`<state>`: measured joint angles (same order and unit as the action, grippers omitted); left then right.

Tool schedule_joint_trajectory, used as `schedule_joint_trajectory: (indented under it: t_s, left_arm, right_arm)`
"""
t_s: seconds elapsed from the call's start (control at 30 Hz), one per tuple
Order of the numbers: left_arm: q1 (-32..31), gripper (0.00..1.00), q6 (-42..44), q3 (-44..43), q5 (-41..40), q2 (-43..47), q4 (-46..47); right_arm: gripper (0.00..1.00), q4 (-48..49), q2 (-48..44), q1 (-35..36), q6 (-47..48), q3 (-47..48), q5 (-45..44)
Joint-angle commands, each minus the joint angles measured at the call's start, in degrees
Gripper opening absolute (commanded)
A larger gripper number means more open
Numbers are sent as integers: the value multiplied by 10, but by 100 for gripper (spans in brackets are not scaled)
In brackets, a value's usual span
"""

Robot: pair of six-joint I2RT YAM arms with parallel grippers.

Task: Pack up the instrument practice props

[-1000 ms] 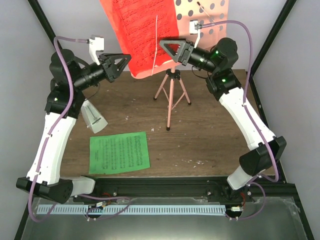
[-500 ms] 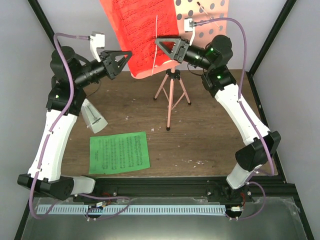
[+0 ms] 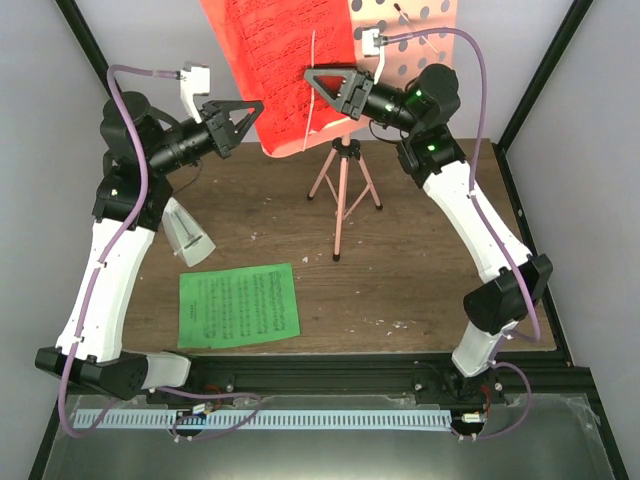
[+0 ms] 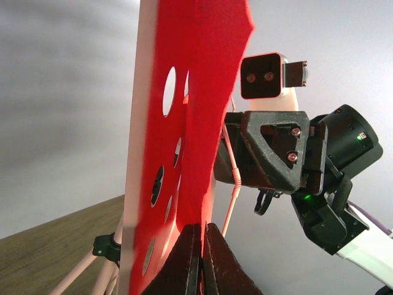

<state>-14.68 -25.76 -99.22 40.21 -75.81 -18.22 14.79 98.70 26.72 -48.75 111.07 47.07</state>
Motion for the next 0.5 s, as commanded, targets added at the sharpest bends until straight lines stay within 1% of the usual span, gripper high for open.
schedule_joint_trajectory:
  t_s: [0.0, 0.13, 0.2, 0.47]
  left_arm:
    - [-2, 0, -2, -15, 6, 0, 10]
    - [-2, 0, -1, -14, 4, 2, 8]
    - [-2, 0, -5, -13, 4, 4, 10]
    - [-2, 0, -14, -4, 0, 14, 15]
  right_arm:
    - [26, 22, 16, 6, -12, 27, 19]
    - [7, 50, 15, 7, -18, 18, 25]
    - [1, 67, 8, 7, -14, 4, 23]
    - [1, 117, -5, 7, -10, -42, 17]
